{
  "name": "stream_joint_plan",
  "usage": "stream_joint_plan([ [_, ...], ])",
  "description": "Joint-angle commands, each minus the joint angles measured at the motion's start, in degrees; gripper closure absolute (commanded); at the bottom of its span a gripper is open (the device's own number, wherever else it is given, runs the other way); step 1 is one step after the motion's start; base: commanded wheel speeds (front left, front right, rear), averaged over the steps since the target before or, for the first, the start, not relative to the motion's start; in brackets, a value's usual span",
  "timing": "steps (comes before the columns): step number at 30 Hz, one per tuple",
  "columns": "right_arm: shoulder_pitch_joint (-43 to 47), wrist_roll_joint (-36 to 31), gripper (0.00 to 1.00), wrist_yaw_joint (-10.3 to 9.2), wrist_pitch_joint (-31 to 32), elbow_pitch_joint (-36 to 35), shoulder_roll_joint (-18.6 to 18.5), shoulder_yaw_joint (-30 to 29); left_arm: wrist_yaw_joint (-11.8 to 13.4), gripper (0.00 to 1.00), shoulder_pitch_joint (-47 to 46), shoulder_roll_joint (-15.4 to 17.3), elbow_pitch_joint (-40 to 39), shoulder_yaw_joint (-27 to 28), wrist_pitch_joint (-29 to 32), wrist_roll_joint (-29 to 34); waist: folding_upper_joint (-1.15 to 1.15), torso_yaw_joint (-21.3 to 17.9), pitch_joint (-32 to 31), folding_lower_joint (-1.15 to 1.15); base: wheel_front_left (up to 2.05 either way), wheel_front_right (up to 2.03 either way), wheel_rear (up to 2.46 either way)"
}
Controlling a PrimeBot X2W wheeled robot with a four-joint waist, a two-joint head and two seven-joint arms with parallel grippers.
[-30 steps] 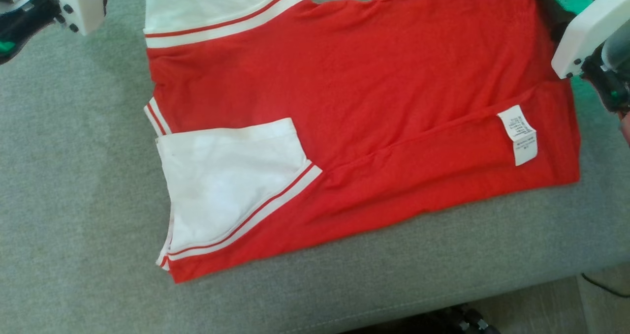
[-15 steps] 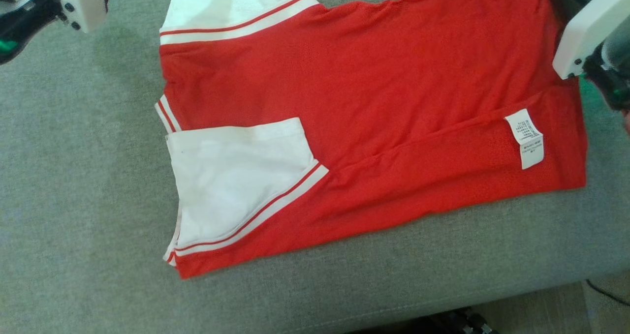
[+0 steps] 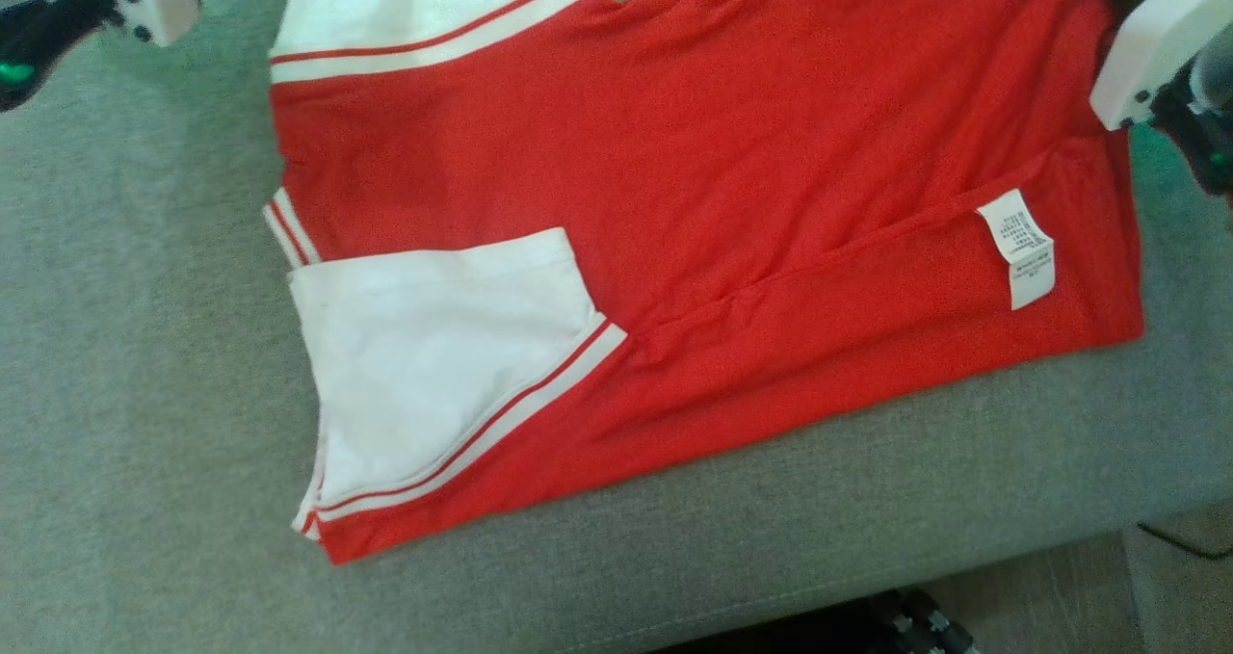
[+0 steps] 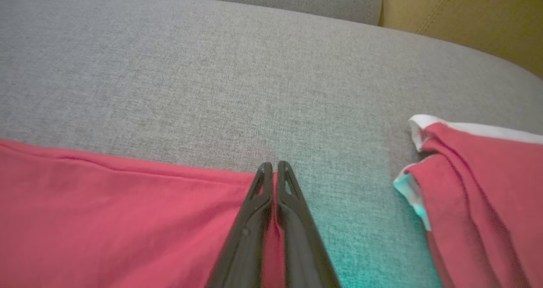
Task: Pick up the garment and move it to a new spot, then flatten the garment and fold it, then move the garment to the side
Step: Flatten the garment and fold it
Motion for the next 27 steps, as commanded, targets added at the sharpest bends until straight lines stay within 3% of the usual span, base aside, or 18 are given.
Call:
stream_joint_plan([
  [1,-0.5,0.6,1.0,0.37,-0.7,-0.9,-0.7,0.3,0.1,0.0,-3.1,0.8,0.2,2.7,1.4,-0.5,0.0,-1.0,1.0,-0.01,0.0,0.0,0.0],
  [7,-1.2,1.3,1.0,0.37,-1.3,-1.0,-0.3,1.7,0.1,0.0,-3.5,-1.4,3.8,2.6,6.3,-1.5,0.0,-3.0,2.7,-0.01,0.0,0.0,0.0],
  [17,-2.2,2.5,1.0,0.37,-2.7,-0.7,0.5,3.6,0.1,0.02,-4.1,-2.2,8.7,2.6,12.4,-1.3,0.0,-5.6,4.5,-0.01,0.0,0.0,0.0],
  [19,-2.2,2.7,1.0,0.37,-2.9,-0.3,0.6,3.9,0.1,1.0,-3.6,-2.2,8.5,2.6,14.0,-2.6,0.0,-5.8,4.5,-0.01,0.0,0.0,0.0],
  [23,-2.3,3.5,1.0,0.37,-3.7,0.3,0.3,4.1,0.1,1.0,-3.5,-1.5,6.4,2.7,15.4,-4.8,0.0,-5.4,4.4,-0.01,0.0,0.0,0.0],
  [27,-2.5,5.0,1.0,0.37,-5.2,0.0,0.1,3.7,0.1,1.0,-5.0,-0.3,2.8,2.7,9.7,-2.3,0.0,-4.5,3.5,-0.01,0.0,0.0,0.0],
])
